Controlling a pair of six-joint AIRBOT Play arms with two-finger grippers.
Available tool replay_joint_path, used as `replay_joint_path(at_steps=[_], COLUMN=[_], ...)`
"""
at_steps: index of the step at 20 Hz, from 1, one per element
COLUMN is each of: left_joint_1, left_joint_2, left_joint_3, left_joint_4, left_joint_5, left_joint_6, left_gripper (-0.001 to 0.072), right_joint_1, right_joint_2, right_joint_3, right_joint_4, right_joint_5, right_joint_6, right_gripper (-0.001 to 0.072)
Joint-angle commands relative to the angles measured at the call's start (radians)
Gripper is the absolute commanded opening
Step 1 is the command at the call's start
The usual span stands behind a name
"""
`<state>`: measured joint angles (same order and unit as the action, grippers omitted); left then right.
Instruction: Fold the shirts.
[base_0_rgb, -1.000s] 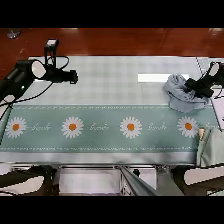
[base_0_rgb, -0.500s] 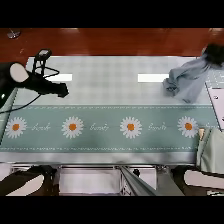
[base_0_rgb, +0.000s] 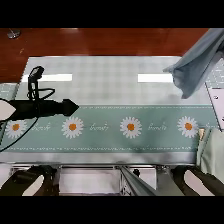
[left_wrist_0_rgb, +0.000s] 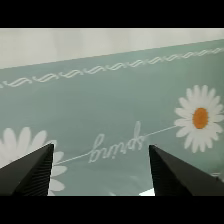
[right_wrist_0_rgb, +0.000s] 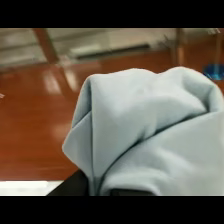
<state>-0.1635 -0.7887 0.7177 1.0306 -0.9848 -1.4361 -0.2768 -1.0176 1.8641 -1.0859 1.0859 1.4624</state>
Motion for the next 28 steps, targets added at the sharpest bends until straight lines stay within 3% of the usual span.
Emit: replay_joint_path(at_steps=[1, 6, 8, 10, 13, 16, 19, 20, 21, 22, 25, 28], left_joint_1=[-0.021, -0.024, -0.024, -0.024, -0.018, 0.042, 0.124, 0.147, 0.162, 0.167, 0.146, 0.126], left_joint_2=[0.032, 0.024, 0.014, 0.003, -0.001, 0.0, -0.001, -0.001, -0.001, 0.0, -0.001, -0.019], left_joint_3=[-0.021, -0.021, -0.021, -0.021, -0.021, -0.021, -0.021, -0.021, -0.021, -0.021, -0.021, -0.021], left_joint_4=[-0.049, -0.048, -0.048, -0.048, -0.035, -0.037, -0.036, -0.037, -0.037, -0.037, -0.037, -0.036], left_joint_5=[0.045, 0.092, 0.093, 0.093, 0.106, 0.153, 0.147, 0.139, 0.129, 0.117, 0.064, -0.11], left_joint_6=[0.001, 0.0, 0.0, 0.0, 0.011, 0.007, 0.007, 0.007, 0.007, 0.007, 0.007, -0.036], left_gripper=[0.0703, 0.0704, 0.0704, 0.0704, 0.0704, 0.0704, 0.0704, 0.0704, 0.0704, 0.0704, 0.0704, 0.0704], right_joint_1=[0.0, 0.021, 0.167, 0.401, 0.76, 0.954, 1.038, 1.045, 1.036, 1.003, 0.758, 0.396], right_joint_2=[0.098, 0.109, 0.109, 0.109, 0.063, -0.133, -0.319, -0.355, -0.373, -0.375, -0.313, -0.165], right_joint_3=[0.009, -0.082, -0.213, -0.397, -0.685, -0.758, -0.758, -0.758, -0.756, -0.742, -0.666, -0.665], right_joint_4=[0.19, 0.426, 0.359, 0.245, 0.142, 0.153, 0.301, 0.372, 0.439, 0.457, 0.41, 0.297], right_joint_5=[0.047, 0.302, 0.31, 0.217, -0.113, -0.251, -0.303, -0.295, -0.271, -0.217, 0.008, 0.188], right_joint_6=[-0.1, -0.119, -0.114, -0.07, 0.027, 0.088, 0.074, 0.048, -0.011, -0.053, -0.053, -0.042], right_gripper=[0.003, 0.003, 0.003, 0.003, 0.003, 0.003, 0.0033, 0.0172, 0.0585, 0.0619, 0.0618, 0.0618])
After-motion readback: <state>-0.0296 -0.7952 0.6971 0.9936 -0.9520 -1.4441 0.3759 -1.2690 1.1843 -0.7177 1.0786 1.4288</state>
